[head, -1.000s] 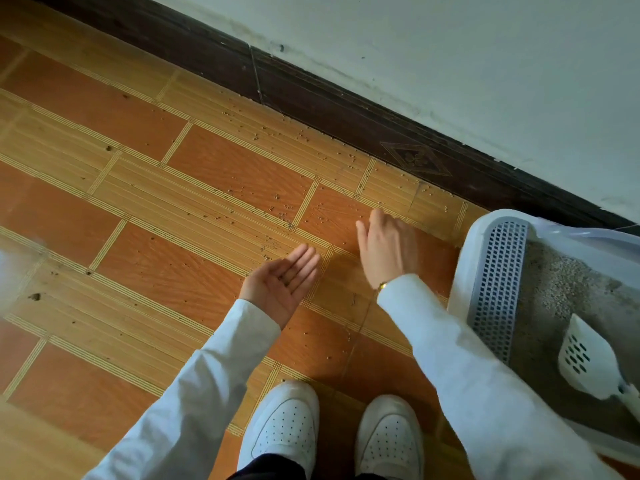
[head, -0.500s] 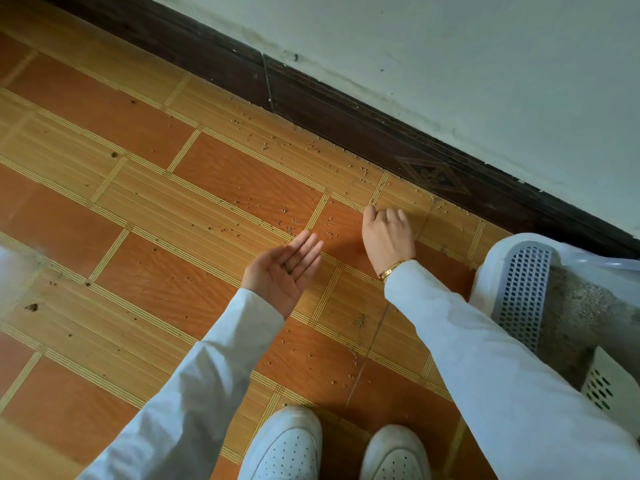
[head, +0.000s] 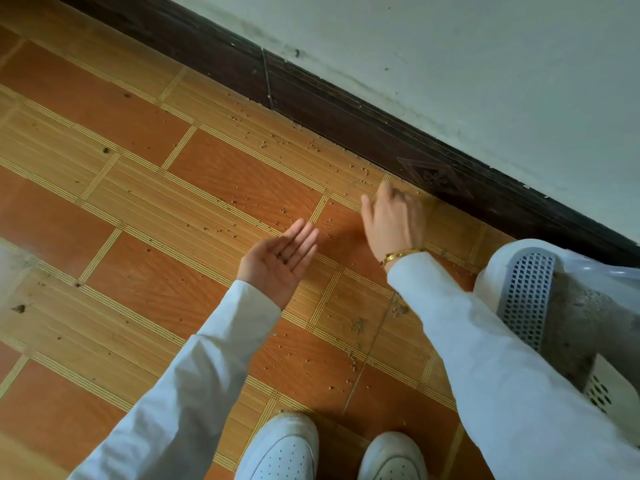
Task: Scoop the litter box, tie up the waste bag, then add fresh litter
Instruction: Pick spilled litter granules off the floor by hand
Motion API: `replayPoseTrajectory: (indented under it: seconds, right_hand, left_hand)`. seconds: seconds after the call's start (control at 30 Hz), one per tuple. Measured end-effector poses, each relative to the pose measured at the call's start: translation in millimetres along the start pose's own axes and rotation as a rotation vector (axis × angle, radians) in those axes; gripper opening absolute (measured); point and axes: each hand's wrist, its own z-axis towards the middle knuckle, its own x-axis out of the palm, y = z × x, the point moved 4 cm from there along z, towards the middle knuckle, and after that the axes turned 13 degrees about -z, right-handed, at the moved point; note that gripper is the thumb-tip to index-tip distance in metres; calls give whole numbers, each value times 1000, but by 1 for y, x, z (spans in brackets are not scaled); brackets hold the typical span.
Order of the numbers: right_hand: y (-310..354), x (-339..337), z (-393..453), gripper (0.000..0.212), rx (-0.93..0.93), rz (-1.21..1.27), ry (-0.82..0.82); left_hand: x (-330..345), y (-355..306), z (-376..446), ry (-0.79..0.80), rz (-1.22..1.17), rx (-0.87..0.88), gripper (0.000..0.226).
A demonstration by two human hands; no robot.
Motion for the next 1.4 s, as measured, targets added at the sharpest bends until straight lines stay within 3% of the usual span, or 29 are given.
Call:
replayPoseTrajectory:
  seconds: [0.13,0.33,0.43,0.53,0.63,0.73,0.87,1.23,1.4]
  right_hand:
    - [-11,22,14,36,-27,-238,125]
    - [2,26,18,23,-144,-335,119]
    - [15,10,10,22,-154,-215,69]
    - [57,-14,-15,19,-326,39,-20]
    - [84,-26,-36,18,-459,112,-58]
    - [60,-24,-14,30,-291,93,-22]
    - [9,-8,28,41,-88,-154,8]
    - [16,26,60,25,-212,-522,149]
    - [20,15,49,25,-235,-471,117]
  left_hand:
    - [-2,-5,1,7,-3,-1,40]
    - [-5,-4,-2,7,-2,-10,41]
    - [-6,-2,-3,-7,3,-6,42]
    - [-2,0,-1,-27,19,14,40]
    - [2,1,2,-77,55,55,35]
    - [8,-2,2,-20,16,35,40]
    - [11,-9,-1,41,-20,11,43]
    - [-2,-18,-7,20,-49,10,43]
    - [-6,-21,-8,19,-68,23,44]
